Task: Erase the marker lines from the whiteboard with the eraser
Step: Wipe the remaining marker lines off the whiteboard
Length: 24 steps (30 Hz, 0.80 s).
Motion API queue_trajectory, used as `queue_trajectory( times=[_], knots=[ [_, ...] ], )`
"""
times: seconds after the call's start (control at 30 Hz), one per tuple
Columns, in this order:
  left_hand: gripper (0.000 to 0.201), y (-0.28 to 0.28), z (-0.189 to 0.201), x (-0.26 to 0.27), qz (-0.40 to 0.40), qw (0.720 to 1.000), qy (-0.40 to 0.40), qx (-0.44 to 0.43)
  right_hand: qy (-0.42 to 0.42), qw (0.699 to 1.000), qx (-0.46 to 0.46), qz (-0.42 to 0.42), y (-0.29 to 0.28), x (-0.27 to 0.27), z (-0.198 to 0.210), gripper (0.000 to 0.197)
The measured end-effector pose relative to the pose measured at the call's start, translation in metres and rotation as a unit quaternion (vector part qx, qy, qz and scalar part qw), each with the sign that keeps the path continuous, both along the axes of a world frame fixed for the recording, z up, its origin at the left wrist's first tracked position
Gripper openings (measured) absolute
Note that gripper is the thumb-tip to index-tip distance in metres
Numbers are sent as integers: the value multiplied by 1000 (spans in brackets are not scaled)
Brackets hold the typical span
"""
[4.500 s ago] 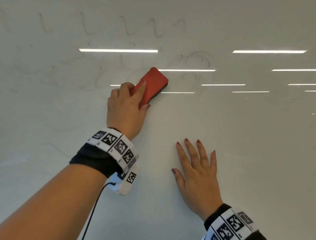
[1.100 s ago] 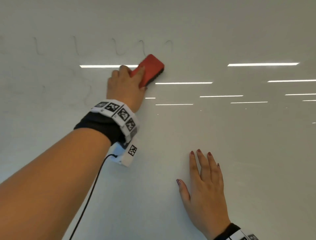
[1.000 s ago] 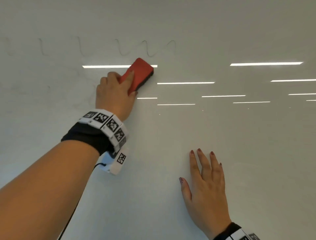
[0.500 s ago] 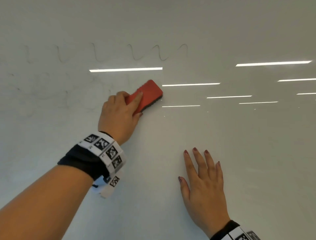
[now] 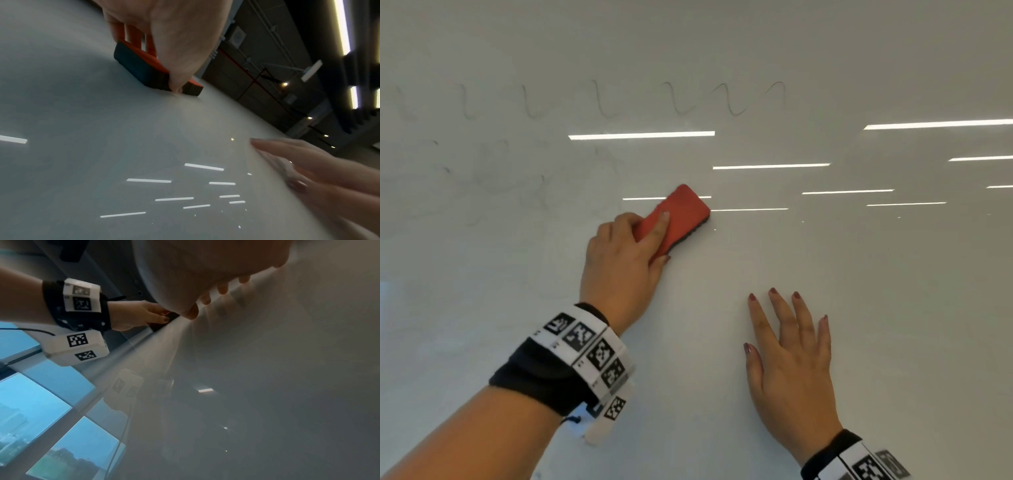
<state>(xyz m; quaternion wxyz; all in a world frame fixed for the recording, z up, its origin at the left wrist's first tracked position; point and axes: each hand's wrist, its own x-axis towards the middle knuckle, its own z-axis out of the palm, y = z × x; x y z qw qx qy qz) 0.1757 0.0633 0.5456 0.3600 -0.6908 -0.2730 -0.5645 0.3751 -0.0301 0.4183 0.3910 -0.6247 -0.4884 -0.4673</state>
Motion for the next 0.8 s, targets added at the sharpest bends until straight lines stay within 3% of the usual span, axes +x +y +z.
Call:
queue_trajectory(
  times=[0.1,0.2,0.37,0.53,0.63,0.8],
  knots=[
    [58,3,-6,-5,3,999,30,18,-11,1000,-9,7,8,-14,2,58],
    [58,13,9,-27,9,1000,-3,3,-6,1000,-3,8,12,-18,0,58],
    [59,25,59,-50,27,997,-58,-42,0,1000,11,4,15,-20,-1,58],
    [58,15,106,-36,27,992,-85,-87,-4,1000,10,-4,12,-20,-2,57],
    [58,1,97,-14,9,995,-55,-82,-2,1000,14,-9,10,-21,0,56],
    [59,-3,49,5,-16,999,14,-33,13,1000,15,-10,9,-21,5,54]
  ],
)
